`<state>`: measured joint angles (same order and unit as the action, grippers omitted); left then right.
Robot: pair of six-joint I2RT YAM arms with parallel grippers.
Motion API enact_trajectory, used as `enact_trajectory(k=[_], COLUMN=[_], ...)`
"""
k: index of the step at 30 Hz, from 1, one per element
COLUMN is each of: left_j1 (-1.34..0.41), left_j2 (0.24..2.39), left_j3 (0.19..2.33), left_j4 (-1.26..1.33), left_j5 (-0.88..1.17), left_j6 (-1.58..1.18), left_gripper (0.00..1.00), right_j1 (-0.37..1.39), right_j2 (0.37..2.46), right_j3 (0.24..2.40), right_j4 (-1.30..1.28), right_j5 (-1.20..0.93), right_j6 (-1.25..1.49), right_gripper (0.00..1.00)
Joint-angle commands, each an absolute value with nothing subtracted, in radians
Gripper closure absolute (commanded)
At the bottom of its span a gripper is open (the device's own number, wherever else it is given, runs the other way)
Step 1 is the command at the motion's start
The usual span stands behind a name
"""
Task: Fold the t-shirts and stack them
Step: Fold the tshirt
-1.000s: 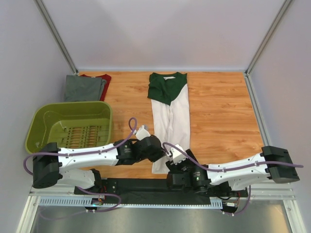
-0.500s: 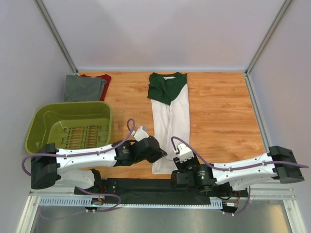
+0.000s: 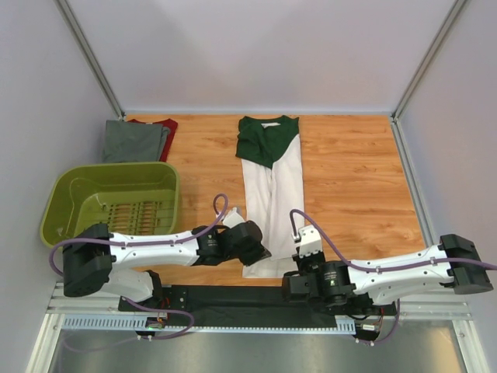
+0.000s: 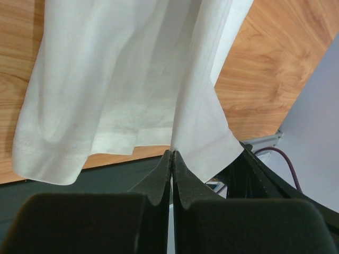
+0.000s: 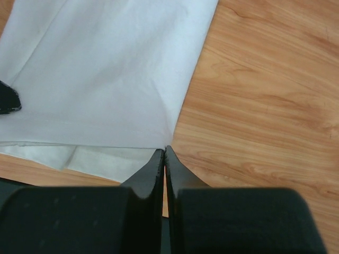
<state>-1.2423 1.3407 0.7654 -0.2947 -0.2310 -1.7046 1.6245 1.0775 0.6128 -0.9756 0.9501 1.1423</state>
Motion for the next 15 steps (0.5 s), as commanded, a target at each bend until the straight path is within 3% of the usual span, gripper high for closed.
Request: enact_trajectory(k=[1, 15], left_j1=[-1.252, -1.256], left_j2=[1.359, 1.465], left_j3=[0.779, 0.804], left_j4=[-0.273, -0.253], left_j5=[-0.203, -0.140], left_j6=[-1.707, -1.697], left_gripper=[1.00, 1.00], right_j1=[1.621, 1.621], right_j2=[1.042, 1.026], right_j3=[0.634, 0.627], right_j4=[-1.071, -1.232], right_j5=[0.956, 0.913], right_j6=[1.305, 1.532], right_gripper=[1.00, 1.00])
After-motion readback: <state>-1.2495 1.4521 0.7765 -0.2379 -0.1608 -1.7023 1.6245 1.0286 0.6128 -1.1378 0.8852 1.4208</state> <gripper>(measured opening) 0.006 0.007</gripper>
